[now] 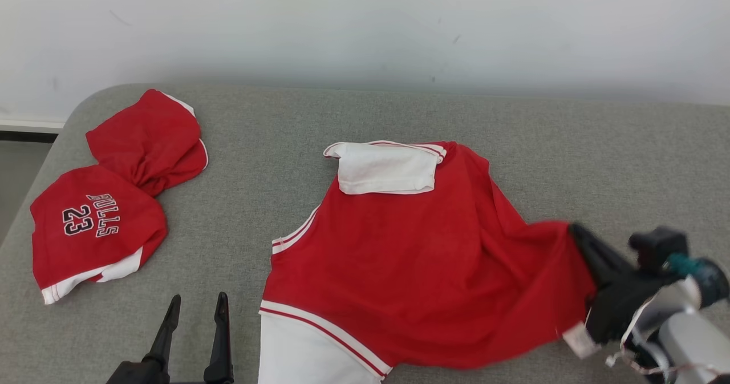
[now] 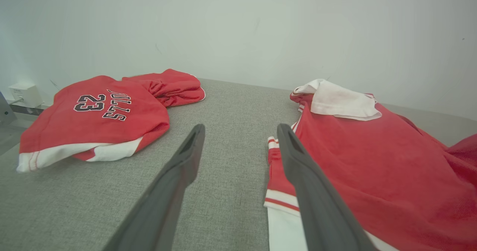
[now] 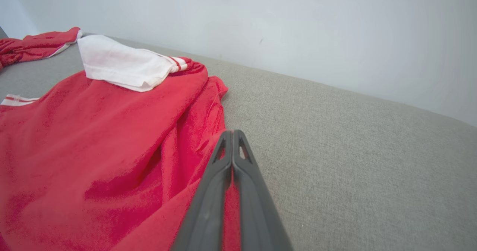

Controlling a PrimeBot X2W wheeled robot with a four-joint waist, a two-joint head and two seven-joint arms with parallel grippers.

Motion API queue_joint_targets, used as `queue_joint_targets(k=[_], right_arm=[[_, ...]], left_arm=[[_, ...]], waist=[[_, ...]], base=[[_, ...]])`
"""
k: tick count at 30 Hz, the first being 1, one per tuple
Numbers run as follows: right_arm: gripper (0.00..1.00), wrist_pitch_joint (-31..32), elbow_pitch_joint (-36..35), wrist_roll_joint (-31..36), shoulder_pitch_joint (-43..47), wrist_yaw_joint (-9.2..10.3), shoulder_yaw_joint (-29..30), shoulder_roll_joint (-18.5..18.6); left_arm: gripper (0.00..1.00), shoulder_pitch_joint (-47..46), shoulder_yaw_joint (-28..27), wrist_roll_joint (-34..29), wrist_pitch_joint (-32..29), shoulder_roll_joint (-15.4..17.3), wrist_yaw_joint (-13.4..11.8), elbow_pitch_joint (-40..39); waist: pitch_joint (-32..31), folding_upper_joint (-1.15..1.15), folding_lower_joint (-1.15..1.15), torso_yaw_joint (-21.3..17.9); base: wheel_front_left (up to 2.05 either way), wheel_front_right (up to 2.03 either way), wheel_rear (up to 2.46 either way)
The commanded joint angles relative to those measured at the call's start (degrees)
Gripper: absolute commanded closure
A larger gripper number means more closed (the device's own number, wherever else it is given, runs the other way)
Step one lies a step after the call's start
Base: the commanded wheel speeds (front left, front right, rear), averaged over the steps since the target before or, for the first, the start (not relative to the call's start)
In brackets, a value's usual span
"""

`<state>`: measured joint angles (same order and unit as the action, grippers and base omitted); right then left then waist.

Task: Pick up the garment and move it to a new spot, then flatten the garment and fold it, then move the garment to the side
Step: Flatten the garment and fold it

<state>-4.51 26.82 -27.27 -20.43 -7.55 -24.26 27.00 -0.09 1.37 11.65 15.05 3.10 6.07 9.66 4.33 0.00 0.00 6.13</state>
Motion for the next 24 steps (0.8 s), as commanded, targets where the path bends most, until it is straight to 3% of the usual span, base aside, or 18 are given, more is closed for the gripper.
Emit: queue_joint_targets(k=[1, 6, 14, 15, 16, 17, 24], right_arm=[[1.0, -0.4, -0.1, -1.9, -1.8, 0.13, 0.7, 0.5], [1.0, -0.4, 1.1, -4.5, -6.1, 0.13, 2.2, 0.4], [1.0, 0.9, 12.2, -7.5, -11.4, 0.13, 1.2, -1.5], [0.84, 0.2, 13.6, -7.7, -11.9, 0.13, 1.1, -1.9], [0.33, -0.6, 15.0, -7.9, -12.3, 0.13, 1.1, -2.1], [0.0, -1.2, 16.3, -8.0, -12.7, 0.13, 0.9, -2.4], [0.0, -8.1, 19.7, -8.1, -14.5, 0.13, -0.5, -2.3]], left_arm=[[0.0, -0.3, 0.0, -0.6, 0.2, -0.2, 0.3, 0.0], [0.0, -0.8, 0.5, -0.5, 0.2, -0.2, 0.3, 0.3], [0.0, -2.4, 2.2, 0.7, 0.2, -0.2, 0.5, 1.5], [0.0, -2.5, 2.3, 0.8, 0.2, -0.2, 0.5, 1.6], [0.0, -2.5, 2.4, 0.9, 0.2, -0.2, 0.5, 1.7], [0.0, -2.4, 2.5, 0.9, 0.2, -0.2, 0.4, 1.8], [0.0, -2.1, 1.2, 0.7, 0.2, -0.2, 0.6, 2.4]], waist=[[0.1, 0.0, 0.0, 0.1], [0.6, 0.0, 0.0, 0.7], [1.9, 0.0, 0.0, 2.3], [1.9, 0.0, 0.0, 2.4], [1.9, 0.0, 0.0, 2.4], [1.9, 0.0, 0.0, 2.4], [0.6, 0.0, 0.0, 0.8]], base=[[0.0, 0.0, 0.0], [0.0, 0.0, 0.0], [0.0, 0.0, 0.0], [0.0, 0.0, 0.0], [0.0, 0.0, 0.0], [0.0, 0.0, 0.0], [0.0, 0.0, 0.0]])
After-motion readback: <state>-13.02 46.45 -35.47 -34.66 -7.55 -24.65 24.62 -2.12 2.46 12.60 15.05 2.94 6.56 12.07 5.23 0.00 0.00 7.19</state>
